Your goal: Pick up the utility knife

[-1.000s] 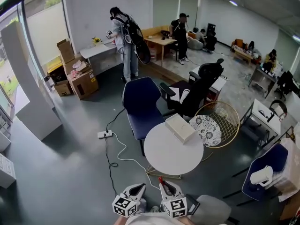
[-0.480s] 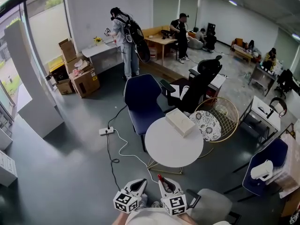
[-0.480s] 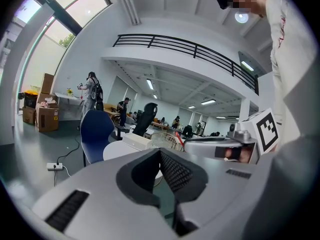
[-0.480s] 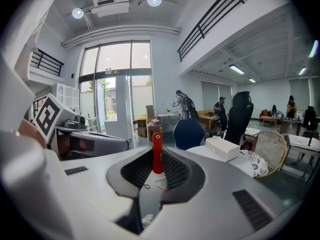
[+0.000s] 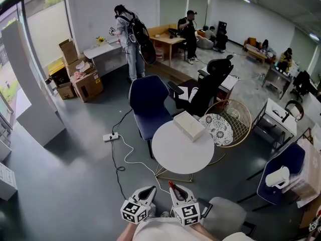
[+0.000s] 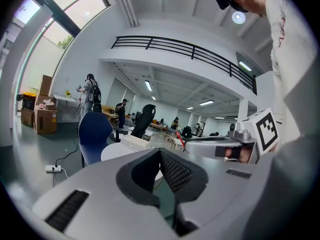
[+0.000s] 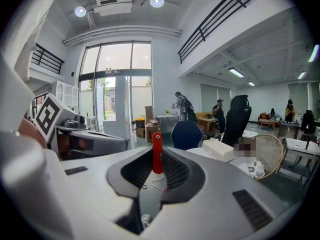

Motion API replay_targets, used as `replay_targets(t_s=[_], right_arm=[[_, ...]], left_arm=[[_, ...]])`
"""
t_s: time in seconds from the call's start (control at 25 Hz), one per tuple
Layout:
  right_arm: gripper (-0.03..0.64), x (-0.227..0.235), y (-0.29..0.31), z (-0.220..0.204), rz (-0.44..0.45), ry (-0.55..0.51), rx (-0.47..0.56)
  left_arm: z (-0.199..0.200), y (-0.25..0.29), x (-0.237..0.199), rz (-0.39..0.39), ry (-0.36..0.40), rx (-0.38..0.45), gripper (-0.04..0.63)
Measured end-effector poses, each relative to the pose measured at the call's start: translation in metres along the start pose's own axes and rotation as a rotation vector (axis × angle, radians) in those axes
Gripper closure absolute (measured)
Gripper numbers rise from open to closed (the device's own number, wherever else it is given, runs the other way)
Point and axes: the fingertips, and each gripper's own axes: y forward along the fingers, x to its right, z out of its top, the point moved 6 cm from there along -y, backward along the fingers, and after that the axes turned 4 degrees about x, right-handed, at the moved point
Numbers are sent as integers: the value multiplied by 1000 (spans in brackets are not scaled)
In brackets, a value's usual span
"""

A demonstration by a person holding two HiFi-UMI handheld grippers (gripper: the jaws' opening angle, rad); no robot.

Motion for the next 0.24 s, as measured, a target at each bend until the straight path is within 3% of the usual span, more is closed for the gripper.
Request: replay_targets(t_s=[0.24], right_arm=[[552, 4, -4, 0, -2, -7, -9]], left_arm=[[1, 2, 5, -1, -2, 6, 583]])
